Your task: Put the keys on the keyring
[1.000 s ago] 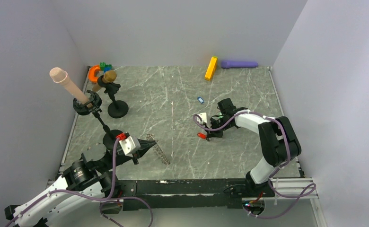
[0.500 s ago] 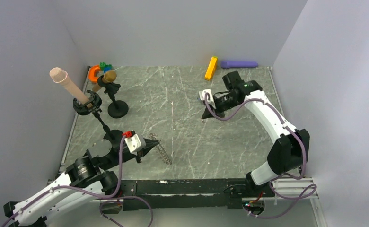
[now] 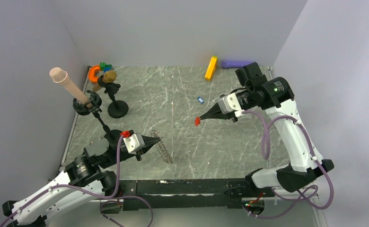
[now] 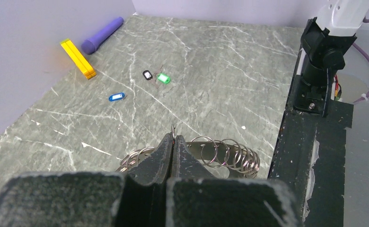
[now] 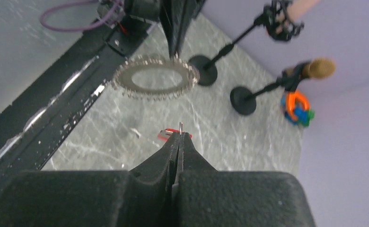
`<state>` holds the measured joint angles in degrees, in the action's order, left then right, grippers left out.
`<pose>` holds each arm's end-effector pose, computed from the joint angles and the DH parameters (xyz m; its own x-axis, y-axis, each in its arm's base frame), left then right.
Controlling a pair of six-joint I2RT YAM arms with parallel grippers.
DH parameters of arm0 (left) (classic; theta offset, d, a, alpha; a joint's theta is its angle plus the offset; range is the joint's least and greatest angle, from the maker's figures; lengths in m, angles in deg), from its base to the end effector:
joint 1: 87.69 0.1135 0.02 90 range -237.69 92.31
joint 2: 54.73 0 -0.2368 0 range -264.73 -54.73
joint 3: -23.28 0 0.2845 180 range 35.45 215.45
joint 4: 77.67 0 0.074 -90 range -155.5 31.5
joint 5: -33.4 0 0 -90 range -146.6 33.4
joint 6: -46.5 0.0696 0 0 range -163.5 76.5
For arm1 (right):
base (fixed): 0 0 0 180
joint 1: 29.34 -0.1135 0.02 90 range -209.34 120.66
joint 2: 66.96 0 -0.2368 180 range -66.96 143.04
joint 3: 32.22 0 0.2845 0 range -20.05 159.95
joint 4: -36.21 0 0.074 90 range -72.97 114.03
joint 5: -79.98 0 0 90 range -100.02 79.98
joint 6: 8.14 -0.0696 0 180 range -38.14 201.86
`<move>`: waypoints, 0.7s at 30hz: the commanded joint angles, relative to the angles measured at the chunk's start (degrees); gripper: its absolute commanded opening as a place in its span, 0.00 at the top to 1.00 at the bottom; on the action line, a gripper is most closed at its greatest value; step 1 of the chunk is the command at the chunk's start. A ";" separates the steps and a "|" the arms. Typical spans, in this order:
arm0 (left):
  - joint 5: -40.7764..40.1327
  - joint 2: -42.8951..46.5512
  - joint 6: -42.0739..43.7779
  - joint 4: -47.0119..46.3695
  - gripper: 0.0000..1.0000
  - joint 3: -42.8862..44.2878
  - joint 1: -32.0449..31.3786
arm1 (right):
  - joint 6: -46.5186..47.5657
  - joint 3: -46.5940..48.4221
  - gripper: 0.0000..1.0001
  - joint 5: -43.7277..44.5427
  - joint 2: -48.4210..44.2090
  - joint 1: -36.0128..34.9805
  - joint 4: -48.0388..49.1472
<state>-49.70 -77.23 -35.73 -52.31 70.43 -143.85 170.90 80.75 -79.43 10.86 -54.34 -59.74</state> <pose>0.1060 -0.1732 0.3210 0.1137 0.0715 -0.9909 0.8842 0.4475 0.1337 0.1997 0.1650 0.4228 0.5492 -0.1319 -0.8252 -0.8004 -0.3668 -0.4741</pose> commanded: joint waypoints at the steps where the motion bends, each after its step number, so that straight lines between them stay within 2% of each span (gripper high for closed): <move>1: 1.50 0.16 1.72 -3.05 1.00 3.67 0.17 | 0.32 4.05 1.00 -5.79 -1.72 -3.70 -2.10; 8: 1.18 1.21 1.77 -2.64 1.00 3.52 0.17 | -1.32 6.14 1.00 -5.15 -2.49 -7.38 -2.17; 21: 1.37 1.13 1.81 -2.11 1.00 4.66 0.17 | -1.60 5.57 1.00 -4.18 -2.68 -8.22 -2.12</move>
<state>-48.90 -76.57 -34.66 -51.19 72.25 -143.85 169.26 85.05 -82.29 9.16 -61.99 -61.03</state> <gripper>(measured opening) 0.018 0.009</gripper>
